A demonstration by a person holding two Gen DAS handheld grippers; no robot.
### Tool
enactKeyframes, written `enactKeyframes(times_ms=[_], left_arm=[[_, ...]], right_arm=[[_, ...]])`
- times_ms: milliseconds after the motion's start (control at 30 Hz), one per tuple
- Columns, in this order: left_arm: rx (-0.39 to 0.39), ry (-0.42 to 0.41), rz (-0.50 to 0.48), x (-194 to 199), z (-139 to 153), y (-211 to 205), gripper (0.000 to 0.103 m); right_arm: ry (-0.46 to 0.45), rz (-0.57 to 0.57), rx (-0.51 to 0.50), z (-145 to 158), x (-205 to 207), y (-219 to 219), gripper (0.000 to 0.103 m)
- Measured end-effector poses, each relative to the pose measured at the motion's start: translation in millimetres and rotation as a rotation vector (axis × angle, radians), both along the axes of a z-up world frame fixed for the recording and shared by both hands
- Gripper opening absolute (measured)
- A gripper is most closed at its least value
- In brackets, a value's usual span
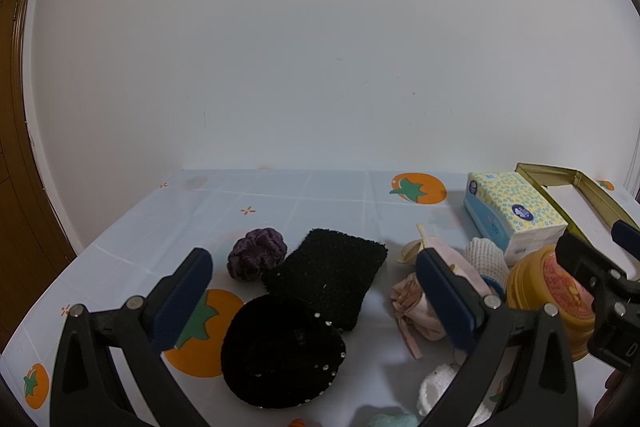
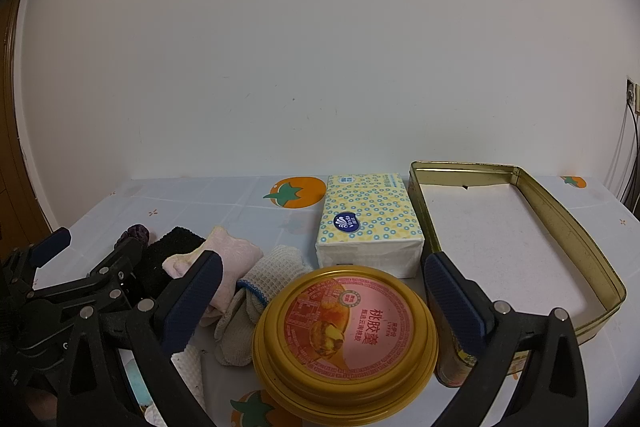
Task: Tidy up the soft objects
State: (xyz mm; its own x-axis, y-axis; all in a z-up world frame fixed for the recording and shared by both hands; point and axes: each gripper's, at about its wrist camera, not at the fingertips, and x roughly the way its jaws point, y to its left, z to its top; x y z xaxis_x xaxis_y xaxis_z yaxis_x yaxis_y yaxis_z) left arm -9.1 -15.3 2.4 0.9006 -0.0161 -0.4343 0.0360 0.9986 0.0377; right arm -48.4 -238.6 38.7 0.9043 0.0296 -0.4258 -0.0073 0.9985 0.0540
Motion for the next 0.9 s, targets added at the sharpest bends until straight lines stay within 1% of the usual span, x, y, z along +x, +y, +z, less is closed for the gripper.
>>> enactKeyframes(times_ms=[733,900], left_arm=[[-0.001,0.004,0.000,0.2,-0.6,0.8,0.103],[-0.013,0.011,0.009,-0.2,-0.8,2.6,0.103]], right_arm=[[0.003,0.010,0.004,2.2,-1.2,0.0,0.102],[0.003,0.020,0.025,2.0,-0.9,-0.8,0.102]])
